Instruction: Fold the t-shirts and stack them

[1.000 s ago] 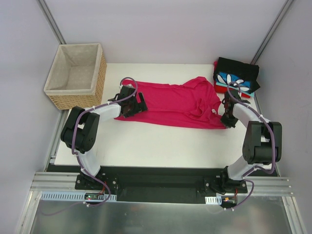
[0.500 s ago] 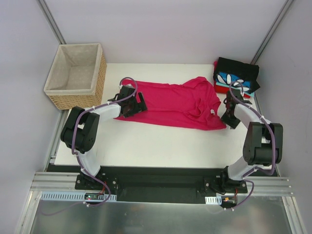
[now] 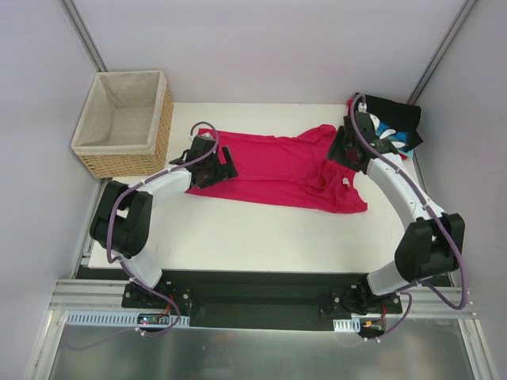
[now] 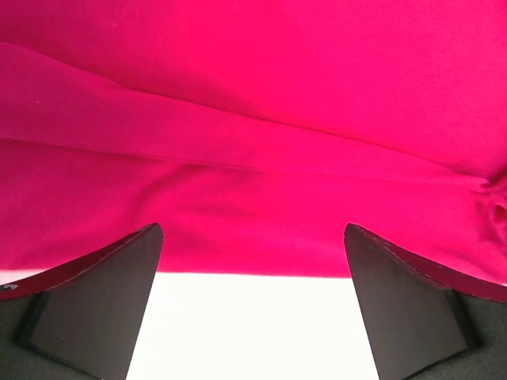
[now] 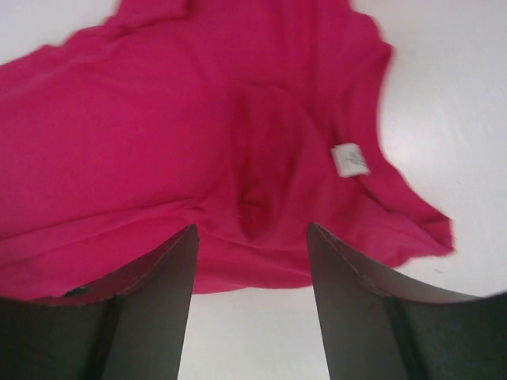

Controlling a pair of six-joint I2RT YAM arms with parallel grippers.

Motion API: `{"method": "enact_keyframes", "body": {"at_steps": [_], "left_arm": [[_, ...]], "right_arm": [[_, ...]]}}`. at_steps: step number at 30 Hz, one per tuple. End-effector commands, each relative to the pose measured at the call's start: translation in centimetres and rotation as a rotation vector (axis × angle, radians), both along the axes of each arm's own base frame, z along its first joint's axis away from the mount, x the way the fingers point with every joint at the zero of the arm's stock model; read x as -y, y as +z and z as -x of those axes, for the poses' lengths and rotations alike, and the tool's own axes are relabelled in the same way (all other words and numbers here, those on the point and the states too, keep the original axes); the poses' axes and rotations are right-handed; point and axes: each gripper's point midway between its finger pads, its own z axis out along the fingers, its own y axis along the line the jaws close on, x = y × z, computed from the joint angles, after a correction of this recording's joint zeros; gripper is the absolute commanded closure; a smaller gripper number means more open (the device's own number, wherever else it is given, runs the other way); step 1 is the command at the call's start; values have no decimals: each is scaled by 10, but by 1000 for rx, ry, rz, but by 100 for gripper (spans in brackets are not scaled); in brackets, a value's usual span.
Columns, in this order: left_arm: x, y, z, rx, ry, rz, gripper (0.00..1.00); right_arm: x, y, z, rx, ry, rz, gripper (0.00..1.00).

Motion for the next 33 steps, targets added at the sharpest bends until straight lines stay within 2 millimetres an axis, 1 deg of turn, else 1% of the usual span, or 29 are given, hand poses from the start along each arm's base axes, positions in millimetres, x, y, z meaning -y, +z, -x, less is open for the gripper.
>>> {"method": "enact_keyframes", "body": {"at_steps": [1, 2, 3, 5, 6, 8, 9, 10, 12, 14, 17, 18, 19, 20, 21, 22, 23, 24, 25, 26, 28, 29, 30, 31, 32, 33], "left_arm": [[3, 50, -10, 98, -19, 12, 1], [3, 52, -12, 100, -29, 3, 1], [4, 52, -15, 96, -31, -6, 1], [4, 49, -18, 95, -32, -15, 1], [4, 45, -22, 89, -31, -26, 1], [2, 38, -25, 80, -28, -45, 1], [2, 31, -28, 66, -28, -52, 1], [2, 29, -29, 61, -24, -57, 1], [2, 23, -30, 46, -19, -56, 1], [1, 20, -28, 21, -4, -43, 1], [1, 19, -20, -7, 5, -25, 1], [0, 19, -17, -14, 9, -25, 1], [-2, 19, -15, -20, 17, -30, 1], [-5, 18, -12, -29, 28, -40, 1], [-7, 21, -8, -27, 32, -42, 1], [-9, 22, -7, -25, 35, -43, 1], [-10, 24, -4, -24, 34, -43, 1], [-18, 26, -4, -7, 58, -69, 1], [-20, 28, -4, -2, 65, -73, 1], [-23, 29, -2, 0, 78, -75, 1], [-34, 35, 1, 20, 123, -80, 1], [-36, 38, 2, 31, 144, -73, 1], [-40, 43, 6, 53, 152, -70, 1], [-44, 49, 2, 89, 172, -65, 1], [-47, 51, 3, 101, 181, -59, 1], [-49, 55, 5, 115, 180, -45, 1]], "right_arm": [[-47, -3, -17, -17, 139, -80, 40], [-54, -13, -18, -43, 155, -92, 40], [-57, -12, -22, -37, 162, -102, 40], [-70, -22, -24, -61, 194, -121, 40], [-76, -22, -26, -57, 210, -132, 40], [-94, -27, -25, -72, 257, -159, 41], [-101, -32, -28, -78, 269, -158, 41], [-110, -34, -24, -87, 291, -154, 41], [-118, -40, -22, -100, 311, -149, 41], [-133, -41, -14, -116, 354, -174, 41], [-149, -46, -6, -135, 397, -176, 41], [-153, -47, -4, -138, 408, -177, 41], [-162, -52, 0, -152, 430, -174, 41], [-169, -53, 1, -153, 443, -175, 41], [-175, -55, 3, -158, 457, -177, 41], [-185, -57, 8, -165, 483, -179, 41], [-191, -64, 10, -182, 493, -180, 41], [-198, -67, 10, -178, 504, -192, 41], [-208, -71, 13, -184, 518, -209, 41], [-217, -81, 17, -212, 539, -241, 42], [-238, -87, 20, -198, 581, -307, 42], [-251, -88, 27, -207, 626, -372, 42], [-260, -93, 24, -182, 644, -415, 42], [-266, -96, 28, -184, 655, -449, 42], [-274, -95, 34, -195, 671, -509, 42], [-282, -89, 28, -148, 689, -551, 43]]}}
